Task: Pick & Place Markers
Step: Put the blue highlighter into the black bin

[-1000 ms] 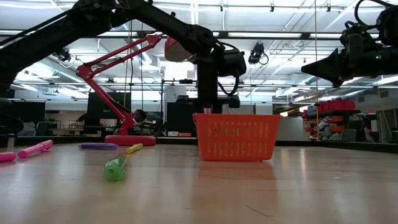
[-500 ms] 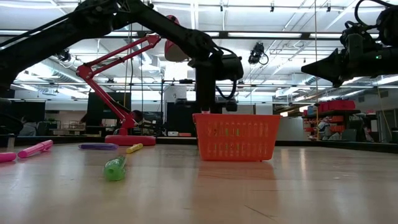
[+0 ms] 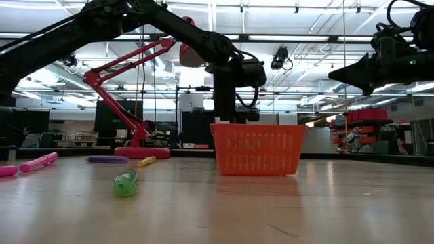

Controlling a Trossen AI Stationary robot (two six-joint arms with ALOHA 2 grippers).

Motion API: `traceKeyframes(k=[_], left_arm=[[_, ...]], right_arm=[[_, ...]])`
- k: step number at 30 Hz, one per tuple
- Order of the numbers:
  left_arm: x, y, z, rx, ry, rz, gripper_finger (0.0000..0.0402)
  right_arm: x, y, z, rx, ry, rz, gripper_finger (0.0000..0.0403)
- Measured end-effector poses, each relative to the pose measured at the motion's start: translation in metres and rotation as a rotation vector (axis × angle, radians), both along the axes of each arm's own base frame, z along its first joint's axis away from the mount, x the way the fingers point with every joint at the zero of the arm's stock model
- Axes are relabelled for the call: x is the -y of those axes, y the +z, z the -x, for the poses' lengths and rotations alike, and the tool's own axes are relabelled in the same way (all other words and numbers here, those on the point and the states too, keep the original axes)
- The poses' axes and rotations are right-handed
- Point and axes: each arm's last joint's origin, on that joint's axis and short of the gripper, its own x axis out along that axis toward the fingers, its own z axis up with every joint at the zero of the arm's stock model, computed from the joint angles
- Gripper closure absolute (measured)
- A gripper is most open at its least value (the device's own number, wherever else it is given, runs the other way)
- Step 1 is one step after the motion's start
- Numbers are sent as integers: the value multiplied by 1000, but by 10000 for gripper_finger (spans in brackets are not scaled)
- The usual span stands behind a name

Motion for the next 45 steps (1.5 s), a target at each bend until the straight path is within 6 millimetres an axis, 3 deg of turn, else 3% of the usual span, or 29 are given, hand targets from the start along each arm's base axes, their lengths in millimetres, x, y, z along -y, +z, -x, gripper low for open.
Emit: traceKeyframes(k=[5,10,17,22,26,45], left_arm=[[2,4,0,10,-20,27,153],[12,19,-2,2,-156,82,157],[41,34,0,-47,-262,163,162],[62,36,8,-175,-318,222,150],[80,49,13,-229,-409,232,136],[172,112,45,-498,-1275,300,124]], right_arm=[[0,0,0,0,0,0,392],[0,0,0,0,0,0,392],[0,0,0,0,0,0,392],[0,0,0,0,0,0,392],[0,0,0,0,0,0,392],[0,0,0,0,1,0,392]])
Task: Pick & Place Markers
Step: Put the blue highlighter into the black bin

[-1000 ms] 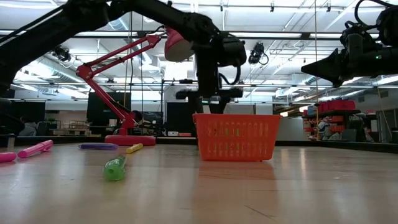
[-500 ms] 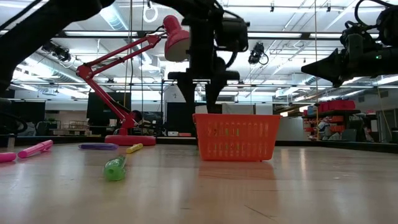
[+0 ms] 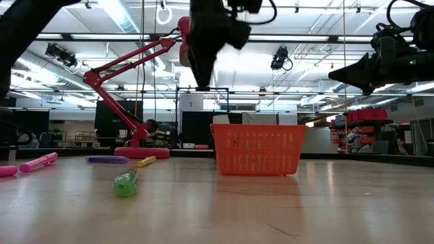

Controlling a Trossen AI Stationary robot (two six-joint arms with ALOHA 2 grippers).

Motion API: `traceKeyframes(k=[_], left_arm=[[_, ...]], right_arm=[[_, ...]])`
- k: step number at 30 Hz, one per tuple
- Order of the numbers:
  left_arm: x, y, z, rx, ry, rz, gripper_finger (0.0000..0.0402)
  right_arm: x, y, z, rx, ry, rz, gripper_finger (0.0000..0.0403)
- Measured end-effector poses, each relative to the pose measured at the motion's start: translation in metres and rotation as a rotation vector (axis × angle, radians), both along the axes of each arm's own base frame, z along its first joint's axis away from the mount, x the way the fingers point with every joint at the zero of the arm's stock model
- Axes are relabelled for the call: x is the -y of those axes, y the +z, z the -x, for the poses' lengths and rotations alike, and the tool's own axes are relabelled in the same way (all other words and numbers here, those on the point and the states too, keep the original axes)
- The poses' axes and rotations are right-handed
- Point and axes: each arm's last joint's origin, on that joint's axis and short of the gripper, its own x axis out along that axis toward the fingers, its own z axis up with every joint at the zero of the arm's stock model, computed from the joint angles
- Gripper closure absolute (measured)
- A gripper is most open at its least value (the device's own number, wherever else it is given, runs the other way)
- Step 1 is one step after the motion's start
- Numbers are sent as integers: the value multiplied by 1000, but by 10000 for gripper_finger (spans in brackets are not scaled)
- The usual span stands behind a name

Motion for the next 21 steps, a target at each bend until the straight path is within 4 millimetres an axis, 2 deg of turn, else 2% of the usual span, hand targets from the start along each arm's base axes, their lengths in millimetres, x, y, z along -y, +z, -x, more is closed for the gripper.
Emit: traceKeyframes(k=[5,13,21], left_arm=[[30,20,14,-6,-167,-10,124],[78,37,37,-53,-447,-88,124],[120,51,58,-59,-905,-100,124]], right_arm=[[0,0,0,0,0,0,392],[0,0,0,0,0,0,392],[0,0,0,1,0,0,392]])
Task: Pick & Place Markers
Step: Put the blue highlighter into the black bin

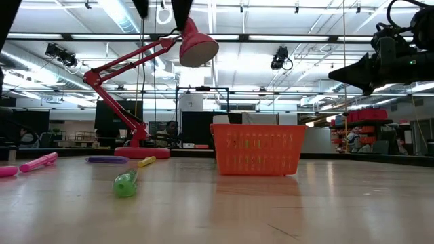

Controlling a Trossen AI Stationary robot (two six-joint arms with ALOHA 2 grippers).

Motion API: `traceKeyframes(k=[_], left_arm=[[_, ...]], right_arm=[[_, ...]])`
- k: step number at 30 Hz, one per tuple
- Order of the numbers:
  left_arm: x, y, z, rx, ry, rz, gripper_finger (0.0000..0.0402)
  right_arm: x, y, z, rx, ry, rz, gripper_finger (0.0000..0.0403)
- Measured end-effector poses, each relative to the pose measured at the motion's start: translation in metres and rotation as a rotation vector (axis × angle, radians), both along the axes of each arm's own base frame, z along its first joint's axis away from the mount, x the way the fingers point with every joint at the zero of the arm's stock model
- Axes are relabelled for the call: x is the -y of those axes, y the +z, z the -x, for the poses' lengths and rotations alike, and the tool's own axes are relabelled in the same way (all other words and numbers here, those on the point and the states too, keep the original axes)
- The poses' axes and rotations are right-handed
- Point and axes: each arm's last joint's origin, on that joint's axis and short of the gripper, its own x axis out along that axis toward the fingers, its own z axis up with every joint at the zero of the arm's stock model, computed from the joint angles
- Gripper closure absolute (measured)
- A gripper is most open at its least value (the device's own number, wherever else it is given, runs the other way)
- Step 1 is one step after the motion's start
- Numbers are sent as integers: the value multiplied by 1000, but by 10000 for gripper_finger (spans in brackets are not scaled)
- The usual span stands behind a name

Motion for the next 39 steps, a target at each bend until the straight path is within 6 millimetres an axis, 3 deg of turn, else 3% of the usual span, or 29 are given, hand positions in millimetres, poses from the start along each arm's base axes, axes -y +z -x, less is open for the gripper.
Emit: traceKeyframes(k=[12,21,27,39], left_arm=[[34,6,16,-52,-625,5,124],[62,7,30,-55,-750,20,124],[71,1,70,-122,-859,18,124],[48,-42,140,-150,-918,35,124]], right_arm=[[0,0,0,0,0,0,392],[0,0,0,0,0,0,392],[0,0,0,-1,0,0,392],[0,0,0,0,0,0,392]])
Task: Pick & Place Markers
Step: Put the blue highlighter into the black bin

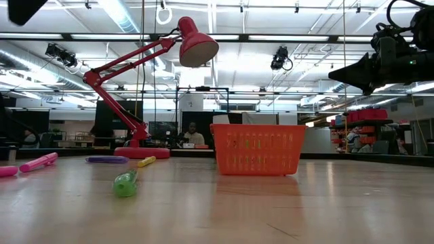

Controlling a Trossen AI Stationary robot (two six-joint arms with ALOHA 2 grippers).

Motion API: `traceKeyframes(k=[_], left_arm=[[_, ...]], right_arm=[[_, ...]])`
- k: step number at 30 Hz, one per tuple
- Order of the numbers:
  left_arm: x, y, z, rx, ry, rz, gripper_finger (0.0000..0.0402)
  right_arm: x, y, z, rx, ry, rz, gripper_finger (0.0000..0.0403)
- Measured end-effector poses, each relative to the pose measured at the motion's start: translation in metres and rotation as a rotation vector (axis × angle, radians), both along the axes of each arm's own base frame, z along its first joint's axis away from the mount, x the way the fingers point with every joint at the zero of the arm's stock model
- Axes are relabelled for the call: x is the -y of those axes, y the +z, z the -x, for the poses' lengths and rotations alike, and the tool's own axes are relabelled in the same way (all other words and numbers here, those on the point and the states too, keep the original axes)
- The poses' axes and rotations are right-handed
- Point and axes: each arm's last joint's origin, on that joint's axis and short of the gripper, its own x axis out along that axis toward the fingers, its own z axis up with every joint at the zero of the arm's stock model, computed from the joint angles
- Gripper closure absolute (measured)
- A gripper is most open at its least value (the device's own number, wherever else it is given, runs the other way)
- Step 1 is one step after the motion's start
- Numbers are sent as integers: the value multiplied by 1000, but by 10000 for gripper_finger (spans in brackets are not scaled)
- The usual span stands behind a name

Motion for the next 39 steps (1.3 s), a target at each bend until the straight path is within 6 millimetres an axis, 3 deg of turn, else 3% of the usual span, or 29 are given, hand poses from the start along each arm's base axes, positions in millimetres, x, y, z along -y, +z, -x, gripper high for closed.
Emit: traceKeyframes(k=[19,31,39], left_arm=[[-42,-48,75,76,-51,61,124],[-51,-64,88,66,79,86,124],[-47,-90,87,46,68,197,124]], right_arm=[[0,0,0,0,0,0,392],[0,0,0,0,0,0,392],[0,0,0,0,0,0,392]])
